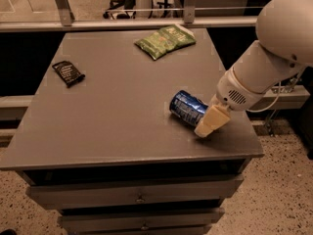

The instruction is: Move pepsi can near rxbar chocolate

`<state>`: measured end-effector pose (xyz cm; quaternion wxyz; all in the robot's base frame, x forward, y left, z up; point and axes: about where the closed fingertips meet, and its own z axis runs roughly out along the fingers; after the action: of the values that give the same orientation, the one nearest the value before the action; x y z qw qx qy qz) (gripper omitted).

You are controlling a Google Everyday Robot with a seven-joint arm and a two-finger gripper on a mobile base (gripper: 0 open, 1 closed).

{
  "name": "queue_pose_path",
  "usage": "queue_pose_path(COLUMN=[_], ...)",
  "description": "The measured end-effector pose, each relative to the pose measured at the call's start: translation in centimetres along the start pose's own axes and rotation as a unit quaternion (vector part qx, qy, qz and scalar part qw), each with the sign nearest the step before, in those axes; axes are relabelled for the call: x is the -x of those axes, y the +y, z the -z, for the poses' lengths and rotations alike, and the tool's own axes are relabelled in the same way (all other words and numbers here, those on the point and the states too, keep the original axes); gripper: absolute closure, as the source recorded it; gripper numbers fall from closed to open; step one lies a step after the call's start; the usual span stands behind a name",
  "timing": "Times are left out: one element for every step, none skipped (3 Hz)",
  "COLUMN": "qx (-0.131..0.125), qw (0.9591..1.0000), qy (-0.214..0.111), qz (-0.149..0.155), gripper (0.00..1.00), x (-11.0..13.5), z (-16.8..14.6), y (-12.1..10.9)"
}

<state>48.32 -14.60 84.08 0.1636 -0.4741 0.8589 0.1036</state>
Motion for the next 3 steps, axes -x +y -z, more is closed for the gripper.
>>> queue_pose_path(qx=[-0.01, -0.027, -0.029], qw=[0.9998, 0.9989, 0.9987], qy=[-0.012, -0.022, -0.023], qz=[0.013, 0.031, 0.034], gripper=[0.69, 0.91, 1.0], x=[1.2, 2.5, 2.7], z=[1.2, 2.6, 2.7], y=[-0.1, -0.4, -0.4])
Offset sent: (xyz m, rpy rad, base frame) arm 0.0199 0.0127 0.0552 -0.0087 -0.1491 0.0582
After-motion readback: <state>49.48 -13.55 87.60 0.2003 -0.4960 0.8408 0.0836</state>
